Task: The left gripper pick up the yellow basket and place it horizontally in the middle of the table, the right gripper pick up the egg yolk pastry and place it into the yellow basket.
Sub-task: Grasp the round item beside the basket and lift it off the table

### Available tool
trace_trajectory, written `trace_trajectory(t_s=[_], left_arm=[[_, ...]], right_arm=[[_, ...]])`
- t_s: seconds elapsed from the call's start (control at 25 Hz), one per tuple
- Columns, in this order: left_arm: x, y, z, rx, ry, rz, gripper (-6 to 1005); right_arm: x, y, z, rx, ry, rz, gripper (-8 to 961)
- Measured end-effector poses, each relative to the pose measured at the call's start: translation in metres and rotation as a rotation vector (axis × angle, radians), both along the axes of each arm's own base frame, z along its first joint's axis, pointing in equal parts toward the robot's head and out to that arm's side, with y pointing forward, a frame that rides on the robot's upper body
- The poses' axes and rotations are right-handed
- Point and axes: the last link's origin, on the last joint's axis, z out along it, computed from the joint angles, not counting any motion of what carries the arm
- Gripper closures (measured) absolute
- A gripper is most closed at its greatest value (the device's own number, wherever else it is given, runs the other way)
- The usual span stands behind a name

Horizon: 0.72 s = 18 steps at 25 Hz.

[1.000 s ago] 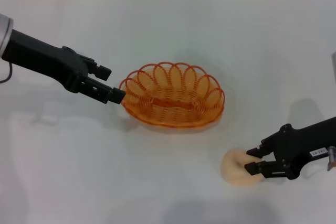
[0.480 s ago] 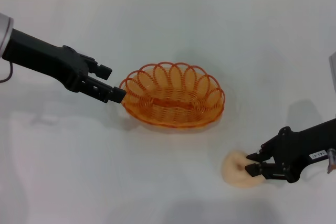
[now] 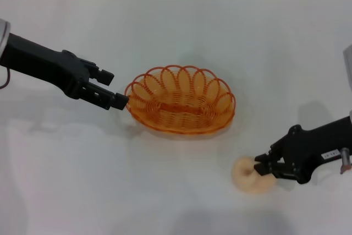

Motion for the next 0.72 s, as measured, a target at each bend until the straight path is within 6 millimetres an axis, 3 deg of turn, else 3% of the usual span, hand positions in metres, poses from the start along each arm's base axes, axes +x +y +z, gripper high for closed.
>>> trace_trajectory(t_s=[0.72], left_arm=[[-0.016,-0.007,0.001,0.013,0.013,0.009,119]], right_arm=[[-0.029,0.005,0.018,0.046,0.001,0.011,918]])
